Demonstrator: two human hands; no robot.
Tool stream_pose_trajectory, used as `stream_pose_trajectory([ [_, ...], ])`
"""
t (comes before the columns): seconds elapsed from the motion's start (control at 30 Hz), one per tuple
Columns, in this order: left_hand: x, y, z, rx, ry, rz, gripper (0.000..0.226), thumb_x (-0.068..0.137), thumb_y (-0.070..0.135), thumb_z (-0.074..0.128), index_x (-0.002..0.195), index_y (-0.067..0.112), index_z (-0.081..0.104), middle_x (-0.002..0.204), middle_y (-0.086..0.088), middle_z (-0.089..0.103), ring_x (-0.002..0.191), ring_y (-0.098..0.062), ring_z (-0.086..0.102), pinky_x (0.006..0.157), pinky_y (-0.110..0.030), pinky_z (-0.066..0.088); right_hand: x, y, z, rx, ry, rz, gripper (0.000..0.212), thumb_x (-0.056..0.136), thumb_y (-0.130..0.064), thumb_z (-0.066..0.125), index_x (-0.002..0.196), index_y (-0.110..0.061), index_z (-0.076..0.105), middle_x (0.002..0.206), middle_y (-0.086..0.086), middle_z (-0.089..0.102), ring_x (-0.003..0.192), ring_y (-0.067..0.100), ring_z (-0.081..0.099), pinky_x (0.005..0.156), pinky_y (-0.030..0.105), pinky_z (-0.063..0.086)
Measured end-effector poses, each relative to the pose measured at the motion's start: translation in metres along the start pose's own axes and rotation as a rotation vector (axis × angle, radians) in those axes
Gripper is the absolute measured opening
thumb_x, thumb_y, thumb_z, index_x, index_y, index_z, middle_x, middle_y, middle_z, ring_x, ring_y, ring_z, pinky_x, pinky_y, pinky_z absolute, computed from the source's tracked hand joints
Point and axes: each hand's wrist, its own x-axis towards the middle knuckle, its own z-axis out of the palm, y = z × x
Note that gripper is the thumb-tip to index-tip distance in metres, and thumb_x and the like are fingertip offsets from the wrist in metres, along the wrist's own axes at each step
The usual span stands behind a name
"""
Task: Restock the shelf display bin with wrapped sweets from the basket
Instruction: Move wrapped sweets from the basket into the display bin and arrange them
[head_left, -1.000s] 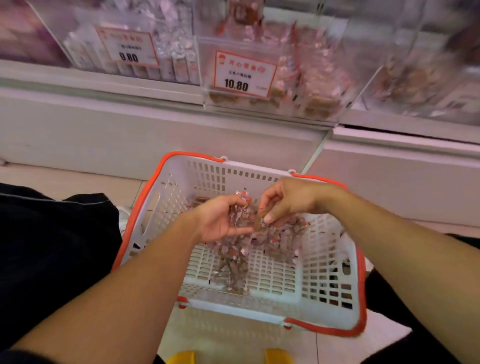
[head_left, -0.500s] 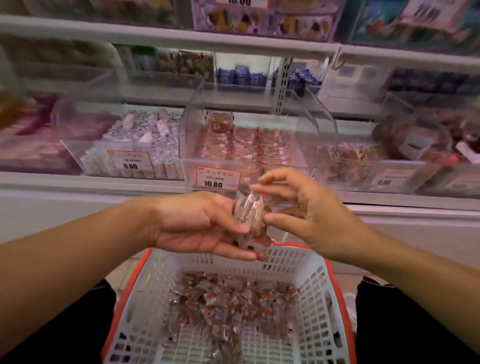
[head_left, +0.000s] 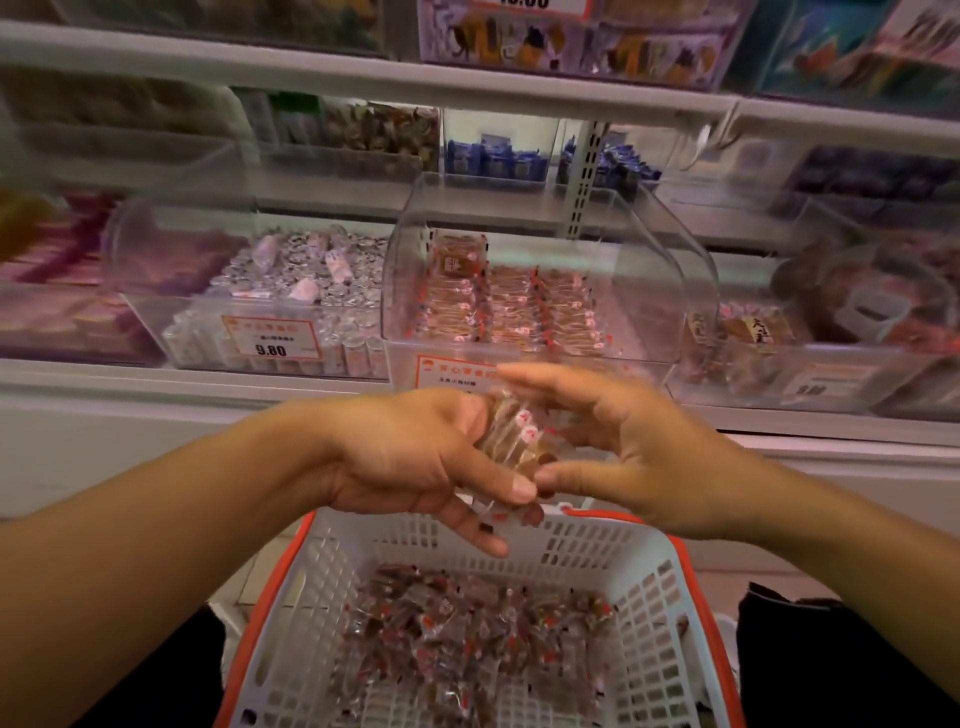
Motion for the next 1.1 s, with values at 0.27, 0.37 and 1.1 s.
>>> stream_pose_trajectory([
  [0.27, -0.013, 0.055, -0.022, 0.03, 0.292, 0.192, 0.057, 0.073, 0.031, 0.078, 0.121, 0.009, 0.057, 0.103, -0.008, 0.073, 0.089, -0.019, 0.073, 0.062, -0.029, 0.059, 0.044, -0.031, -0.039, 0.272, 0.138, 0.021, 0.051, 0.063, -0.008, 0.083, 0.111, -0.013, 0.066, 0.101, 0.007, 0.076, 0.095, 0.021, 0.073, 0.081, 0.027, 0.059],
  [0.37, -0.018, 0.062, -0.049, 0.656, 1.068, 0.269, 0.042, 0.079, 0.063, 0.064, 0.089, 0.021, 0.065, 0.073, 0.001, 0.072, 0.063, -0.012, 0.07, 0.047, -0.027, 0.052, 0.098, -0.011, -0.058, 0.351, 0.277, 0.243, 0.045, 0.071, 0.003, 0.079, 0.112, -0.005, 0.065, 0.102, 0.014, 0.074, 0.099, 0.027, 0.072, 0.09, 0.039, 0.058],
  [1.1, -0.003, 0.047, -0.094, 1.284, 1.049, 0.053, 0.028, 0.088, 0.025, 0.053, 0.063, 0.015, 0.057, 0.065, -0.003, 0.055, 0.062, -0.018, 0.053, 0.046, -0.026, 0.029, 0.263, 0.063, -0.021, -0.402, 0.145, 0.523, 0.094, 0.099, -0.038, 0.054, 0.154, -0.009, -0.018, 0.165, 0.011, -0.008, 0.145, 0.033, 0.029, 0.108, 0.029, 0.034],
])
